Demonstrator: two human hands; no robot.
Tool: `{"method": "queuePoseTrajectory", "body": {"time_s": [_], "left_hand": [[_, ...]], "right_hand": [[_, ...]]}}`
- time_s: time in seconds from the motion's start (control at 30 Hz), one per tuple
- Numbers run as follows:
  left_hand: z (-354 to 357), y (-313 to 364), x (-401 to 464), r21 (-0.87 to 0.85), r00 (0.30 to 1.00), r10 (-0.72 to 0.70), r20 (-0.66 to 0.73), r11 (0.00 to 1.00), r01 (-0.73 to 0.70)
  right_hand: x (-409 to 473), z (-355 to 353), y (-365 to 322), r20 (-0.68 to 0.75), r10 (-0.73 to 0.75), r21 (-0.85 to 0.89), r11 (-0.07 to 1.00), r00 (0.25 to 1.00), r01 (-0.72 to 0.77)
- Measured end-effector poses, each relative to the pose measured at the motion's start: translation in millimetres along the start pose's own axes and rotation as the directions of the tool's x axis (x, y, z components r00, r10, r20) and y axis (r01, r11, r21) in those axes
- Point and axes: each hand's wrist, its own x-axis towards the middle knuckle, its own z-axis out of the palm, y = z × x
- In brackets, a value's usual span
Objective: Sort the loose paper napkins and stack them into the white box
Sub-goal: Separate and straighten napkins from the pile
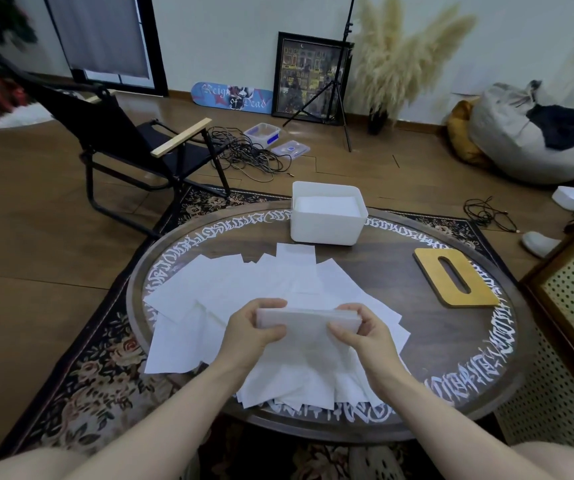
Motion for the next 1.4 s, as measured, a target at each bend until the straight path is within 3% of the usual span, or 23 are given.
{"method": "queuePoseTrajectory", "body": {"time_s": [0.27,0.8,1.4], "left_hand": [[4.6,-6.4,1.5,0.013,1.0,-0.013,0.01,1.0,0.013],[7.8,-5.4,4.4,0.059,0.998,0.031,0.047,0.998,-0.034],[-2.0,-20.2,4.7,0.25,0.996,0.06,0.061,0.965,-0.074]], "right_hand": [[-1.1,1.0,10.2,-0.01,0.059,0.037,0.998,0.998,-0.059],[-1.0,5.2,9.1,0.012,0.005,0.053,0.999,1.0,-0.006],[-5.6,0.8,24.1,-0.089,0.081,-0.188,0.977,0.993,-0.097]]}}
